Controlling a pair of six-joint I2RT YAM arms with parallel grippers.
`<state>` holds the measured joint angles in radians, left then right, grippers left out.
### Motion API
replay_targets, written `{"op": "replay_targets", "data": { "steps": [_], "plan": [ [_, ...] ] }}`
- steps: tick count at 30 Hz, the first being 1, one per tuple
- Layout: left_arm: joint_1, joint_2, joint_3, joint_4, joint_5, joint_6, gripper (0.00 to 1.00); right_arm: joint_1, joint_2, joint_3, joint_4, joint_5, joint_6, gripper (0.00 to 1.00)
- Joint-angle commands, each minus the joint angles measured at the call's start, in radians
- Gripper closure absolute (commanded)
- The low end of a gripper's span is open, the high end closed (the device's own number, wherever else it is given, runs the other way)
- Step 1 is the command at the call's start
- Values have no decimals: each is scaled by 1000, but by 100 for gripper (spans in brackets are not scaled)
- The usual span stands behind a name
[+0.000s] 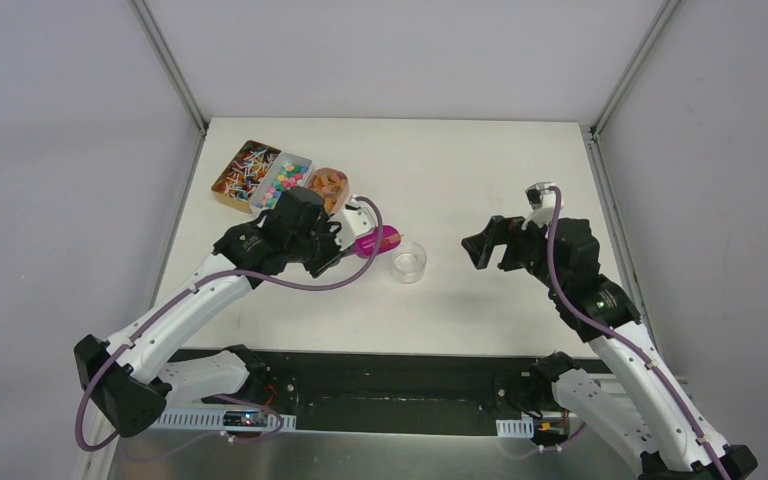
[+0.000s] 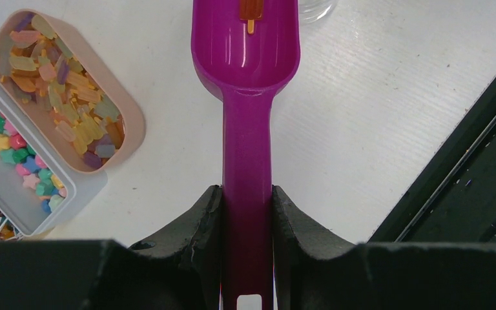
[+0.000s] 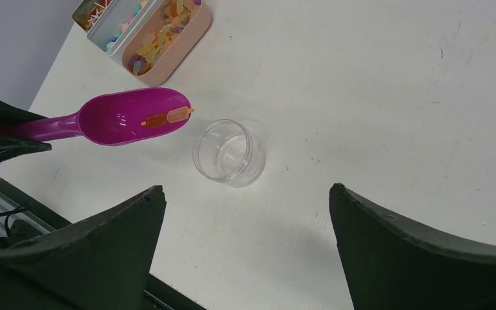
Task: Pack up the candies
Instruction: Scoop the fake candies from the storage box, then place the fake candies in the packing bottle.
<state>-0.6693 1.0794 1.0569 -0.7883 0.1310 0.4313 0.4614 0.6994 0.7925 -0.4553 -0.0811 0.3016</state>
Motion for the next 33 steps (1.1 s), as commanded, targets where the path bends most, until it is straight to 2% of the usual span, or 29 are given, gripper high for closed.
{"op": "replay_targets", "data": {
  "steps": [1, 7, 16, 21, 33],
  "plan": [
    [-35, 20, 73, -21, -26, 15, 100, -2, -14, 44, 8, 27, -30, 0],
    [-98, 112, 152, -117, -77, 14, 100, -3, -15, 42, 6, 27, -37, 0],
    [-227, 263, 308, -289, -262, -23, 100, -2, -20, 38, 5, 36, -44, 0],
    [-297, 329, 359, -319, -329, -36, 100, -3, -19, 31, 6, 36, -46, 0],
    [-386, 422, 449, -367, -451, -42, 100, -3, -39, 5, 5, 42, -47, 0]
  ]
}}
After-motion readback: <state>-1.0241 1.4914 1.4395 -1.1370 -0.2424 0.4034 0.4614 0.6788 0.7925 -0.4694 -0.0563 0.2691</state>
